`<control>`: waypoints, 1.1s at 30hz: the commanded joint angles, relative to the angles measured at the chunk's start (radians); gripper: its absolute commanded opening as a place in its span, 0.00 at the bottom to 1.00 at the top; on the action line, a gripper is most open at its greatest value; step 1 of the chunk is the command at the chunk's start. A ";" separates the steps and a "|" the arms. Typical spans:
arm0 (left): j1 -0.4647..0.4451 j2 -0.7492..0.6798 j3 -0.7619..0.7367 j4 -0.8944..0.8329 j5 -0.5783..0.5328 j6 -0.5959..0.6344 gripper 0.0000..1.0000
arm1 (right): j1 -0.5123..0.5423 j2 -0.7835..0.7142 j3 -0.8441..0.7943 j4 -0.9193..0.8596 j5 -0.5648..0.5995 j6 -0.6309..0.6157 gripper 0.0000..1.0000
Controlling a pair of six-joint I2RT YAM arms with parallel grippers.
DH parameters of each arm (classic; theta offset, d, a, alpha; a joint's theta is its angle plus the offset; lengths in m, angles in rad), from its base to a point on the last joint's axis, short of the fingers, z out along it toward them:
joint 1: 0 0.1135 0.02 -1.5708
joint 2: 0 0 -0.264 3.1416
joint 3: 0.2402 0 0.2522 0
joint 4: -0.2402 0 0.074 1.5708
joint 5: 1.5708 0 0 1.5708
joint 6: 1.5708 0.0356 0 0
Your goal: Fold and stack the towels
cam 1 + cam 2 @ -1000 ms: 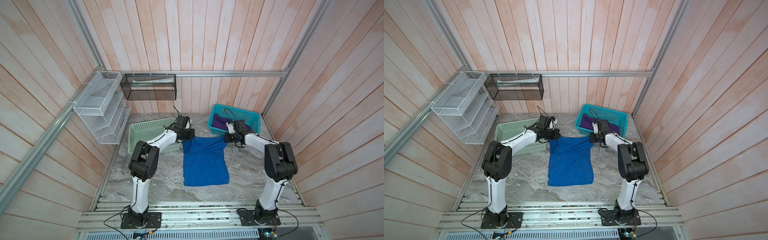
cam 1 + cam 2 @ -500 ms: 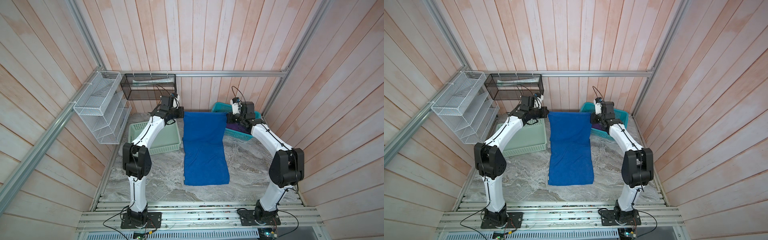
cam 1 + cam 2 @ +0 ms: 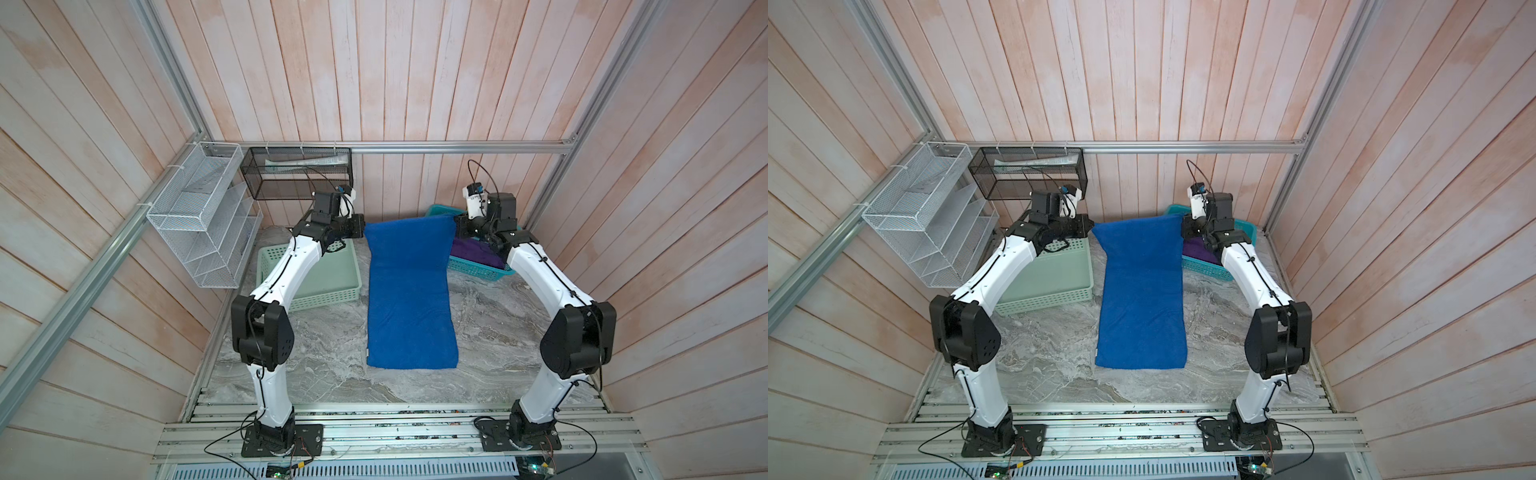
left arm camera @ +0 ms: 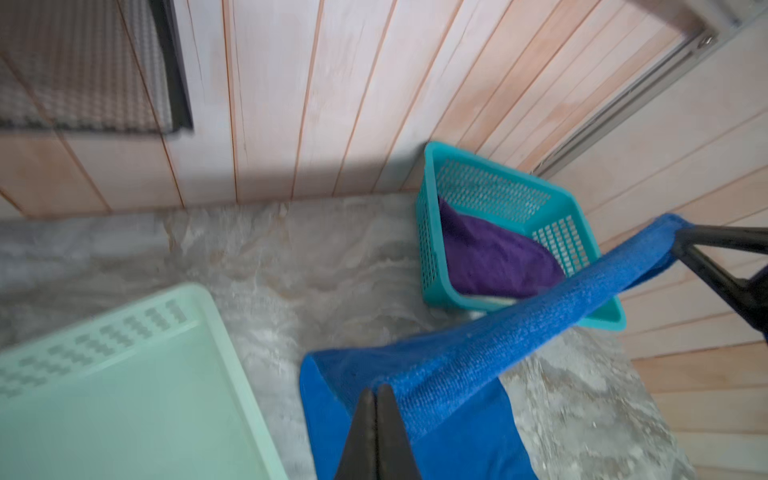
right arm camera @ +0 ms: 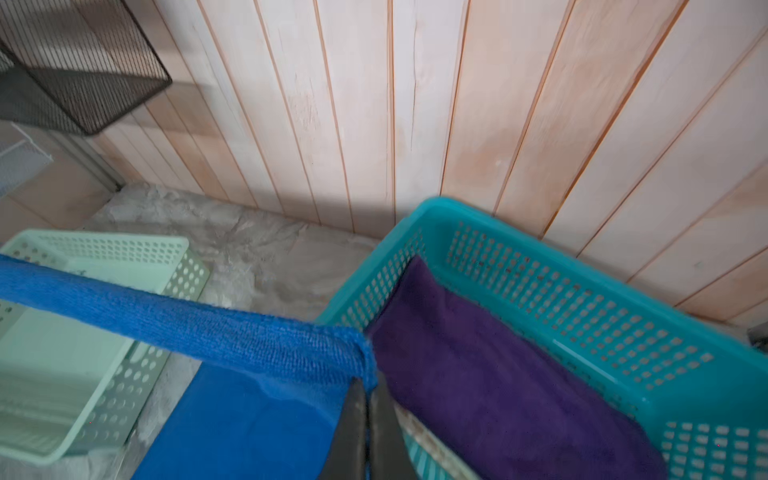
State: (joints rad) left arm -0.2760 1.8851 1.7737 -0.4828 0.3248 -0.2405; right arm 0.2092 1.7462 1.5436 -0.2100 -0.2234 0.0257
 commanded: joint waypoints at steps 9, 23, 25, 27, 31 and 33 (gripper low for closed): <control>-0.114 -0.334 -0.611 0.139 0.033 -0.087 0.00 | 0.052 -0.352 -0.578 -0.030 -0.092 0.153 0.00; -0.184 -0.533 -1.037 0.245 0.007 -0.234 0.00 | 0.150 -0.523 -0.904 -0.036 -0.093 0.313 0.00; -0.184 -0.553 -1.012 0.219 -0.009 -0.222 0.00 | 0.151 -0.531 -0.853 -0.071 -0.073 0.299 0.00; -0.184 -0.573 -0.976 0.190 -0.018 -0.210 0.00 | 0.149 -0.536 -0.787 -0.122 -0.042 0.272 0.00; -0.188 -0.613 -0.903 0.128 -0.033 -0.196 0.00 | 0.144 -0.543 -0.638 -0.251 0.024 0.224 0.00; -0.203 -0.641 -0.885 0.108 -0.043 -0.199 0.00 | 0.140 -0.557 -0.583 -0.300 0.048 0.209 0.00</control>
State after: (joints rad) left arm -0.4641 1.2884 0.8482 -0.3271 0.3115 -0.4561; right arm 0.3550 1.2236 0.8963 -0.3885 -0.2424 0.2783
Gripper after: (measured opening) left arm 0.045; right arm 0.046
